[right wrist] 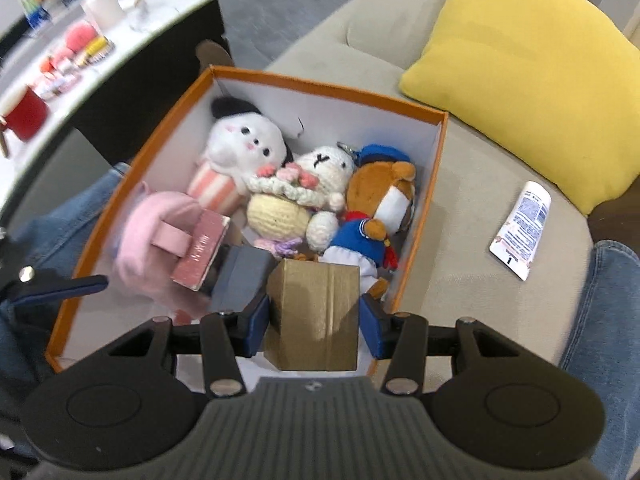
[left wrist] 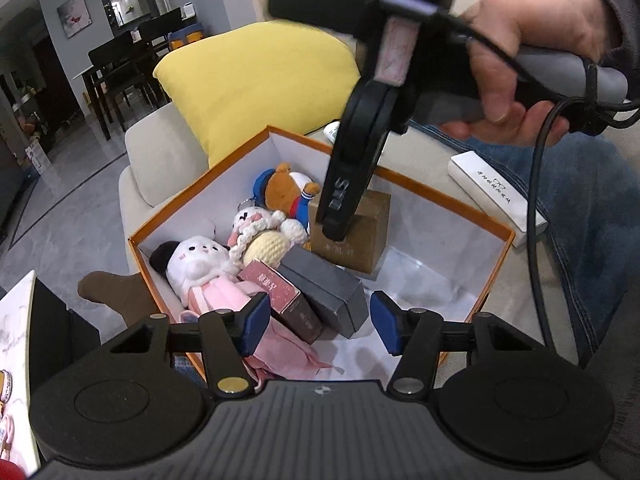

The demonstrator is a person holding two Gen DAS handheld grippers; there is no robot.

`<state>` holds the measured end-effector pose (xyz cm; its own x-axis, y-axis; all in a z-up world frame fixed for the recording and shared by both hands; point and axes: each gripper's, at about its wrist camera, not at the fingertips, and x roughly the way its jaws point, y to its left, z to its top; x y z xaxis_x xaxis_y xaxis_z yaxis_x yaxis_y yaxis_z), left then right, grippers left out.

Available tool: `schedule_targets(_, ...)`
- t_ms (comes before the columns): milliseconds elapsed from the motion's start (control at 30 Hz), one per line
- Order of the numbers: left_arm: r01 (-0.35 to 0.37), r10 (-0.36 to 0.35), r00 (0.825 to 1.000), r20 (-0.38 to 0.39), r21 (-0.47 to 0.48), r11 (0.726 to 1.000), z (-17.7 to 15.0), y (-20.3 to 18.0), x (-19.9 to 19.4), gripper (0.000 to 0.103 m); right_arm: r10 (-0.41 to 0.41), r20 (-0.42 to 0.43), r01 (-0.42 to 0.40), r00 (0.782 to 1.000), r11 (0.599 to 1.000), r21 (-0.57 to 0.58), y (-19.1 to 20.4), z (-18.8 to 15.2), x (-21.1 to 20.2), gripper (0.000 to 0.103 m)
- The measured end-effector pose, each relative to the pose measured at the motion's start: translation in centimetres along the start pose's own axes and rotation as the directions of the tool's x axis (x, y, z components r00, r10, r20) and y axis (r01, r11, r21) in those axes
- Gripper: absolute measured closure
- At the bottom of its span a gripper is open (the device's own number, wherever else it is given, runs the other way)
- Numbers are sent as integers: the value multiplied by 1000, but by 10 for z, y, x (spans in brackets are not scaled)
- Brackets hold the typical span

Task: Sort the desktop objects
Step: 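Lower the brown gift box beside the black box and open right tool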

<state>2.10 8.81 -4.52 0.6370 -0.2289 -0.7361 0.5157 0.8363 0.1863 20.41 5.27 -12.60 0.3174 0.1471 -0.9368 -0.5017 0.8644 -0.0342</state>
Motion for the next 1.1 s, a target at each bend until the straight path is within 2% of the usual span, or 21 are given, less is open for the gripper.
schedule_targets(100,-9,9,1000,-20,1,1000,-5,-6,13,39,-26,-48,27,998,999,20,5,6,13,52)
schedule_targets(233,-51,51,996,-72,-4,999,-7,-10,34,52,-36,-83,42,996,997,72,5,11,22,52)
schedule_targets(300,-50,46,994,-98,-43,998,-5,-6,43,61,-25,-90,33,996,995,91,7,13,22,55)
schedule_targets(400,-30,19,994,-111,-103,994,-3,1,51,61,-3,-120,17,993,993,114,10,15,27,58)
schedule_targets(467,-24,10,994,-110,-124,992,-3,1,54,62,-18,-120,30,993,995,95,15,15,29,58)
schedule_targets(633,7,-27,994,-110,-174,985,-5,3,58,69,-7,-130,18,992,996,85,14,17,31,58)
schedule_targets(867,10,-30,994,-107,-180,984,-3,-4,60,75,24,-153,-27,988,999,-17,11,21,20,57)
schedule_targets(933,12,-32,994,-107,-181,983,-3,-5,61,75,52,-174,-63,983,996,-60,9,21,17,57)
schedule_targets(1000,8,-28,994,-106,-177,984,-3,-6,60,75,66,-190,-93,980,987,-134,9,20,15,55)
schedule_targets(1033,8,-27,994,-107,-177,984,-3,-5,61,76,61,-193,-99,979,976,-192,11,19,13,51)
schedule_targets(1100,6,-26,994,-107,-182,983,-3,-5,60,76,31,-182,-90,983,942,-322,18,14,12,51)
